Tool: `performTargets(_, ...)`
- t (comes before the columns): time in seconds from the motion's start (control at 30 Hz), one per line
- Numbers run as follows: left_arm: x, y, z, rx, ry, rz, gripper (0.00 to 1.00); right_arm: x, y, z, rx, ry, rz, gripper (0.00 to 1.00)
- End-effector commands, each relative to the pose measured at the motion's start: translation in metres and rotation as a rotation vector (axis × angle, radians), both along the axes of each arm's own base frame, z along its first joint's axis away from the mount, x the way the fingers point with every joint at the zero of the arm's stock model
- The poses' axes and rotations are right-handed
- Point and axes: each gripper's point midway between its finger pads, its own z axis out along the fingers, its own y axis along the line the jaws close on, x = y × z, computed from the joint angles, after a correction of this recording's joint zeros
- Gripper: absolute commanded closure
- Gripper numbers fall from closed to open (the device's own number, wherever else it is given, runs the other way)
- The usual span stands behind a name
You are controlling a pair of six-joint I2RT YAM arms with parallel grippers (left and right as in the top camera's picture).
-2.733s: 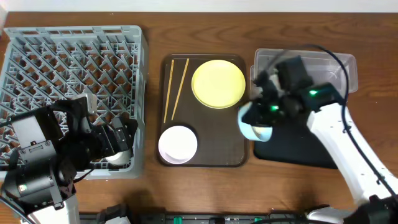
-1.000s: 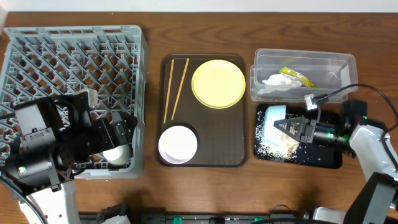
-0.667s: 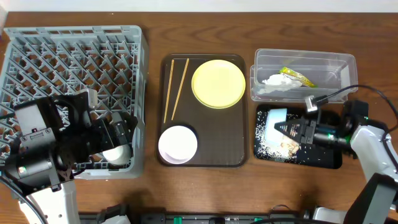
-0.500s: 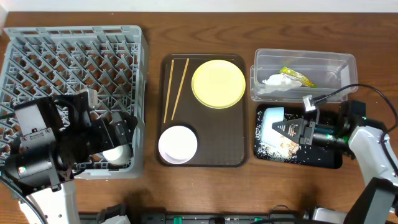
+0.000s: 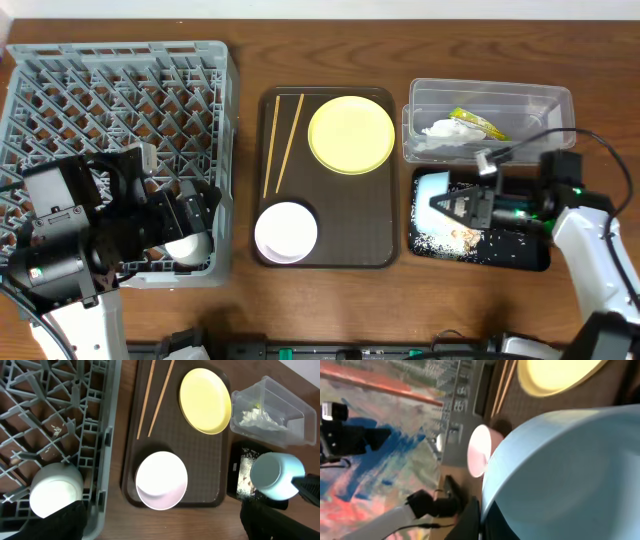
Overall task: Sort waste into correct bins and load items into the dishwasher
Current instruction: 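Tip the light-blue bowl over the black tray to dump the rice, then place the empty light-blue bowl back on the brown tray with the right gripper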
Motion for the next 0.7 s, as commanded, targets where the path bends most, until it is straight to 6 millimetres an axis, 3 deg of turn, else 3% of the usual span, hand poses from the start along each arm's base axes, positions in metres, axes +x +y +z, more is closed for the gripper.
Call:
performTargets(0.0,0.001,0.0,0.004,0.001,-0.017,-0.009,0.02,0.003,0.02,0.026,-0.104,-0.068,0.055,0.98)
performTargets(0.17,0.001,0.0,0.004,0.001,-0.017,-0.009,0.02,0.013,0.036,0.014,-0.565,-0.079,-0.01,0.98)
performTargets(0.27,0.001,-0.001,0.004,0.001,-0.016,-0.009,0.02,0.013,0.061,0.006,-0.738,-0.129,-0.042,0.98)
performTargets(0.43,0.001,-0.001,0.004,0.001,-0.016,-0.01,0.02,0.002,0.083,-0.033,-0.979,-0.125,-0.078,0.99)
performTargets(0.67,0.001,0.0,0.004,0.001,-0.017,-0.009,0.02,-0.001,0.13,-0.089,-1.031,-0.146,0.065,0.99)
